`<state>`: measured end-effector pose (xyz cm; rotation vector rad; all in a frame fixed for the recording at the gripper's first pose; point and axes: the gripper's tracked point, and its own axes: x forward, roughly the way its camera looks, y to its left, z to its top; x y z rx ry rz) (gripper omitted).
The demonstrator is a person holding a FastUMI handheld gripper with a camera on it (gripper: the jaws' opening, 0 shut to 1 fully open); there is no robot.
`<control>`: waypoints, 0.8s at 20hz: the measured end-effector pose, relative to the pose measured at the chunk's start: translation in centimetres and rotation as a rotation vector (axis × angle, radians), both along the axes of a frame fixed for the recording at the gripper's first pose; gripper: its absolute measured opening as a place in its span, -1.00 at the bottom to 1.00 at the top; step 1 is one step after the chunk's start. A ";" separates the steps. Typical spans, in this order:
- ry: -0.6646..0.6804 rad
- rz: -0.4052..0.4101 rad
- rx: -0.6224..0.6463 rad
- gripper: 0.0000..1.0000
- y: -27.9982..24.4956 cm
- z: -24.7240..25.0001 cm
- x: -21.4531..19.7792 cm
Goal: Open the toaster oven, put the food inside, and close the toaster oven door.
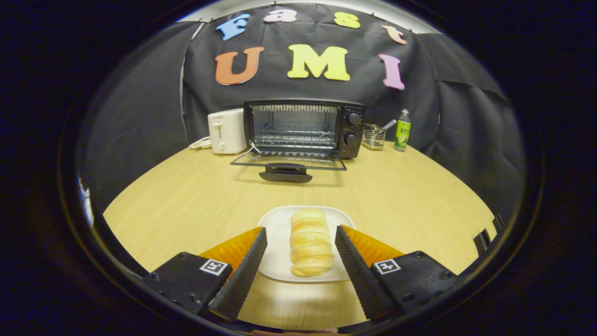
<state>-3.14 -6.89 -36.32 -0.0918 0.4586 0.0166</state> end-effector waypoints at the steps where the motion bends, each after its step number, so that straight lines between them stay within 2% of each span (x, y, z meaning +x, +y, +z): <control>1: 0.028 -0.001 0.013 0.97 0.0 -0.9 -0.2; 4: 0.078 -0.009 0.053 0.96 -0.3 -2.4 -0.1; 7: 0.051 -0.036 0.051 0.59 -0.9 -2.0 0.5; 8: 0.054 -0.039 0.055 0.59 -1.0 -2.2 0.4; 16: 0.026 -0.038 0.103 0.12 -0.7 -1.9 0.2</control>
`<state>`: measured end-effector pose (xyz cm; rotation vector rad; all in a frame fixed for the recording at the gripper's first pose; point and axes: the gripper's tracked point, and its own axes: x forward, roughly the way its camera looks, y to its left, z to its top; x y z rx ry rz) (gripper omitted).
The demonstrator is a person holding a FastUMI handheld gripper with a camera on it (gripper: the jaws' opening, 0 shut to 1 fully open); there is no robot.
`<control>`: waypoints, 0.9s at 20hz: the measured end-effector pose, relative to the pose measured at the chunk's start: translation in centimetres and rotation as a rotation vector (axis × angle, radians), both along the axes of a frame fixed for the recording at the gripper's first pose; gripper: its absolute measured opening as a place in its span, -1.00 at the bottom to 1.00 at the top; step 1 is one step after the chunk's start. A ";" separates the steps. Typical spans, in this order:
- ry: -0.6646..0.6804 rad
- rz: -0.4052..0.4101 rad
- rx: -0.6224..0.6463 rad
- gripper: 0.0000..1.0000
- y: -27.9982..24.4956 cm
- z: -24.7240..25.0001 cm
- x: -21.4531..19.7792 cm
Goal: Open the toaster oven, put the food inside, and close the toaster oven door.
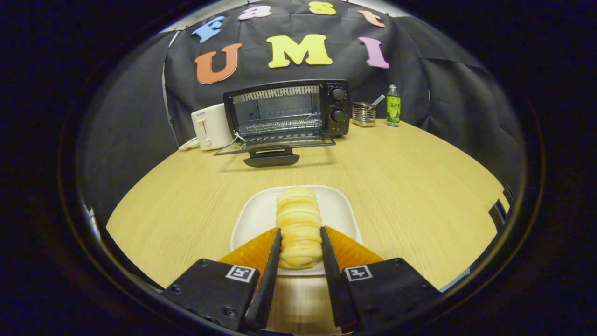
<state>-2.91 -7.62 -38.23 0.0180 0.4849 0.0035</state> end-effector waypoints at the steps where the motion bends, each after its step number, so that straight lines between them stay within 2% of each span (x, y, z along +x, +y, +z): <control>1: -0.004 0.001 0.006 0.11 0.0 0.3 -0.1; 8: -0.119 0.062 0.062 0.07 1.5 4.8 0.8; 10: -0.161 0.100 0.108 0.06 2.4 6.9 1.7; 14: -0.272 0.160 0.094 0.06 3.5 11.1 4.1; 18: -0.289 0.202 0.136 0.06 4.3 13.5 6.8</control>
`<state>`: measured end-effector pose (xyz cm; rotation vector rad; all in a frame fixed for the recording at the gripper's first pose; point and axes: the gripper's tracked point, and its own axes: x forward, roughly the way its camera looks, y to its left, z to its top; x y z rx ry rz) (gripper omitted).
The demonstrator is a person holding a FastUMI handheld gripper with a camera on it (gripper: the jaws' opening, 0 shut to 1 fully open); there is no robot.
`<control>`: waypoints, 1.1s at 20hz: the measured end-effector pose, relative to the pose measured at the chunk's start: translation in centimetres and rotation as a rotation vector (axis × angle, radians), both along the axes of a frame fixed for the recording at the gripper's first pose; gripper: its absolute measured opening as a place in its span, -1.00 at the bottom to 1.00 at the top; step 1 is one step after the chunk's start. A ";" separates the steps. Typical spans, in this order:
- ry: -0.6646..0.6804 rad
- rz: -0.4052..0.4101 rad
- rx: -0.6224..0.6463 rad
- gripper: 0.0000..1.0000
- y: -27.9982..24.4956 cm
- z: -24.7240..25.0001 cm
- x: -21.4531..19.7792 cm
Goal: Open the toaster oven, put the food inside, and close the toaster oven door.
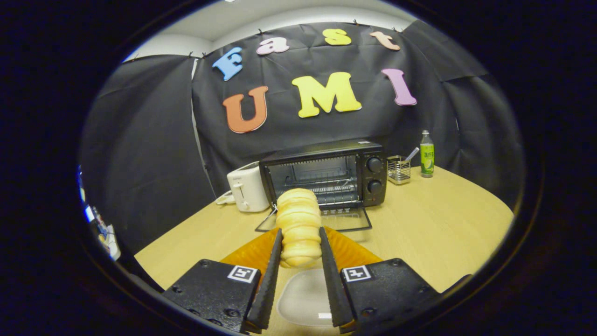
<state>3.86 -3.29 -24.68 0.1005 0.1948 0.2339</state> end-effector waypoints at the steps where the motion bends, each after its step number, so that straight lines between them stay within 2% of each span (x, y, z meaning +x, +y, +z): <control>1: 0.010 0.004 0.034 0.06 0.1 0.4 0.8; 5: 0.080 0.037 0.225 0.06 1.4 1.4 4.0; 9: 0.158 0.041 0.327 0.06 2.2 0.2 7.7; 12: 0.238 0.083 0.419 0.06 3.5 -0.9 10.6; 15: 0.195 0.085 0.524 0.06 3.1 0.2 13.8; 19: 0.134 0.044 0.531 0.06 2.1 1.0 18.4; 22: 0.204 0.061 0.468 0.06 2.7 0.1 20.9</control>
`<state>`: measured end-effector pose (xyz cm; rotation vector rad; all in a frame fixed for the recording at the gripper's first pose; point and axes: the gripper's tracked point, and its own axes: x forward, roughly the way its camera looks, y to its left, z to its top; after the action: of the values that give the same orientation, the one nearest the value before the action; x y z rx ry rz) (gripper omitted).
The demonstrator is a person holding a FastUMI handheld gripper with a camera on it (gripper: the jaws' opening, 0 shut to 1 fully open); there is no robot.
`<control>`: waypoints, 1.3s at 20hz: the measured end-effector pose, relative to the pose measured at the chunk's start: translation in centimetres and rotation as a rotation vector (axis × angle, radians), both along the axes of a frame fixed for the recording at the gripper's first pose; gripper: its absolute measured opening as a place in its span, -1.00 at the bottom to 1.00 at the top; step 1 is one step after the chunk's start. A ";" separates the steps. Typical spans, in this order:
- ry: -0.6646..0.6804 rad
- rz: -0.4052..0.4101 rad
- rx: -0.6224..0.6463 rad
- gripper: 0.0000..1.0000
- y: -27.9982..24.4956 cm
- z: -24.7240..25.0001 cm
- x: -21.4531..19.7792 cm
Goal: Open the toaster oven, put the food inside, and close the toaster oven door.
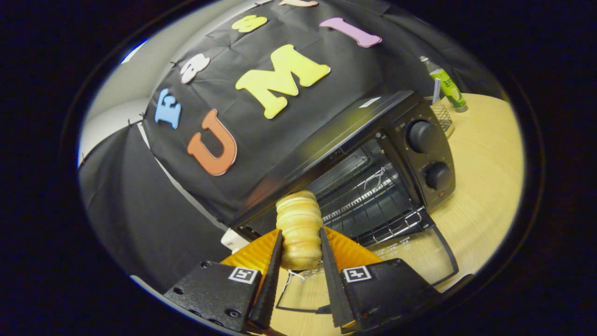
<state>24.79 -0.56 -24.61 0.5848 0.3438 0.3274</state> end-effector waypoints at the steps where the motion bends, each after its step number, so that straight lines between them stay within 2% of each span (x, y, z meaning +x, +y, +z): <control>1: 0.027 0.013 -0.002 0.06 0.1 -0.5 0.5; 7: 0.036 0.027 0.035 0.05 0.3 -1.5 2.3; 14: 0.058 0.028 0.017 0.06 0.2 -3.2 3.4; 17: -0.004 -0.033 0.028 0.06 -0.7 -2.1 4.7; 20: -0.028 -0.054 0.014 0.06 -1.1 -1.6 5.9; 25: -0.059 -0.038 0.011 0.75 -0.6 -1.0 6.8; 26: -0.065 -0.047 0.002 0.84 -0.8 -0.9 6.7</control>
<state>31.53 -1.32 -25.51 0.5825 0.2671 0.3010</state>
